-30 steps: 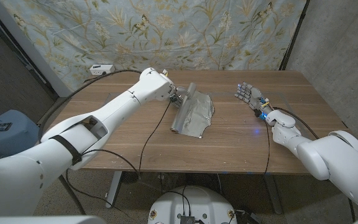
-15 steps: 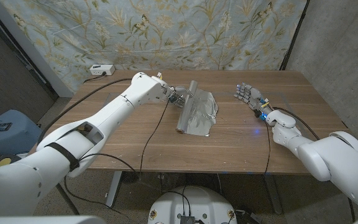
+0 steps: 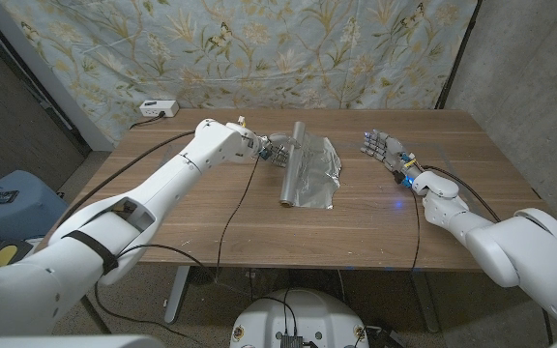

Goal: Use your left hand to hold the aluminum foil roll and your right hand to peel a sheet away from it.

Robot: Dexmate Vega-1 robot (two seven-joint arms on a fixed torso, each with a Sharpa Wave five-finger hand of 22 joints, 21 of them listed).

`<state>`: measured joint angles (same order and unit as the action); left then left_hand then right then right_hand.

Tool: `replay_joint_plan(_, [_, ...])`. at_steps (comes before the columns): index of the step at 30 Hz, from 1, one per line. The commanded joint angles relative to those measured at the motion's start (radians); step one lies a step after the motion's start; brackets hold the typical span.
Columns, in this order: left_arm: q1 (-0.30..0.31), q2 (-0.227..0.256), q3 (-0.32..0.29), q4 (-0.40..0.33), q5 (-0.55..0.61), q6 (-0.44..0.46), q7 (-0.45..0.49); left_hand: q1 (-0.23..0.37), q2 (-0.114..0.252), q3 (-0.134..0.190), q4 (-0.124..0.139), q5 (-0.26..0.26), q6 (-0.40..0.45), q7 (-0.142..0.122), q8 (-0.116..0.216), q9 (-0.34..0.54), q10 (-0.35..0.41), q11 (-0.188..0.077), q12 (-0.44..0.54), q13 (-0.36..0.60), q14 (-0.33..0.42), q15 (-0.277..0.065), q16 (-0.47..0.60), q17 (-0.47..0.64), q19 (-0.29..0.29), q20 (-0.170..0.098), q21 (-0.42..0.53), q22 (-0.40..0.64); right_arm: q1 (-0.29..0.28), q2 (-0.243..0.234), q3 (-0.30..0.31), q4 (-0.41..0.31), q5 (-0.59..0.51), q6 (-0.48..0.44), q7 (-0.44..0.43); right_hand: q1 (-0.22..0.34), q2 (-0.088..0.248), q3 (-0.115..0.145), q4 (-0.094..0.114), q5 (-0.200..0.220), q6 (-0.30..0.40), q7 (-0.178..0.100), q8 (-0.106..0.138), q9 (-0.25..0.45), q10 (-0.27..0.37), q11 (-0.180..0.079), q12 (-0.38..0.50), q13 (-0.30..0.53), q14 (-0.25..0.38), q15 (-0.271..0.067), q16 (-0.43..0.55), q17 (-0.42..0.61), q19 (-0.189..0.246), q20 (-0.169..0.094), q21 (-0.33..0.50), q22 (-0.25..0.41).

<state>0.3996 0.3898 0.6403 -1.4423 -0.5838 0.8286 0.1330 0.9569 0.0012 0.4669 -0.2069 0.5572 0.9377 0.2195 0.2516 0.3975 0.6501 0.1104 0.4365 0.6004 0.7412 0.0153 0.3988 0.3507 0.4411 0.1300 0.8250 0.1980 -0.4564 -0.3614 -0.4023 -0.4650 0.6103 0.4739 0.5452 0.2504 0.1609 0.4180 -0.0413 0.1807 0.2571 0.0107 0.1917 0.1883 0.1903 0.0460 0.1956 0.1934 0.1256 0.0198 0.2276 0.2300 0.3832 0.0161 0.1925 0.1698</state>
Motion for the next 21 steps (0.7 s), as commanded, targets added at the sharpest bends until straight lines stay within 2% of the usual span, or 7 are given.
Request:
replay_joint_plan(1, [0.043, 0.018, -0.046, -0.008, -0.069, -0.063, -0.004, 0.066, 0.074, 0.061, 0.047, 0.009, 0.092, -0.083, 0.165, 0.188, 0.101, -0.096, -0.001, 0.004, 0.000, -0.015, -0.002, 0.006, 0.001, -0.002, 0.006, 0.004, -0.046, -0.037, -0.025, -0.136, -0.004, -0.051, -0.039, 0.011, 0.005, 0.002, -0.005, -0.004, 0.001, -0.003, 0.003, 0.001, -0.001, 0.002, 0.004, 0.005, 0.001, 0.005, 0.004, 0.005, 0.002, 0.002, 0.007, 0.005])
replay_joint_plan(10, [0.073, 0.026, -0.088, 0.006, -0.141, -0.115, -0.034, 0.065, 0.075, 0.065, 0.048, 0.011, 0.086, -0.078, 0.167, 0.193, 0.103, -0.100, 0.000, 0.009, -0.001, -0.015, -0.004, 0.010, -0.005, -0.001, 0.011, 0.003, -0.070, -0.059, -0.045, -0.216, -0.008, -0.095, -0.061, 0.011, 0.005, 0.002, -0.005, -0.004, 0.002, -0.003, 0.003, 0.002, -0.001, 0.001, 0.004, 0.005, 0.001, 0.006, 0.005, 0.005, 0.002, 0.002, 0.007, 0.005])
replay_joint_plan(16, [0.088, 0.016, -0.123, 0.047, -0.205, -0.156, -0.073, 0.064, 0.074, 0.066, 0.047, 0.012, 0.089, -0.080, 0.167, 0.191, 0.099, -0.099, -0.001, 0.011, -0.002, -0.015, -0.005, 0.013, -0.005, -0.002, 0.014, 0.003, -0.078, -0.070, -0.060, -0.262, -0.015, -0.126, -0.071, 0.012, 0.005, 0.003, -0.005, -0.004, 0.002, -0.002, 0.003, 0.002, -0.001, 0.001, 0.004, 0.005, -0.001, 0.005, 0.004, 0.005, 0.002, 0.002, 0.007, 0.005])
replay_joint_plan(21, [0.089, 0.014, -0.127, 0.071, -0.229, -0.173, -0.081, 0.065, 0.075, 0.068, 0.047, 0.013, 0.088, -0.080, 0.168, 0.192, 0.099, -0.098, -0.001, 0.013, -0.001, -0.016, -0.006, 0.014, -0.007, -0.002, 0.016, 0.003, -0.083, -0.079, -0.072, -0.291, -0.022, -0.148, -0.079, 0.011, 0.005, 0.003, -0.005, -0.004, 0.004, -0.004, 0.004, 0.002, -0.001, 0.002, 0.004, 0.005, 0.000, 0.008, 0.005, 0.006, 0.002, 0.003, 0.007, 0.005])
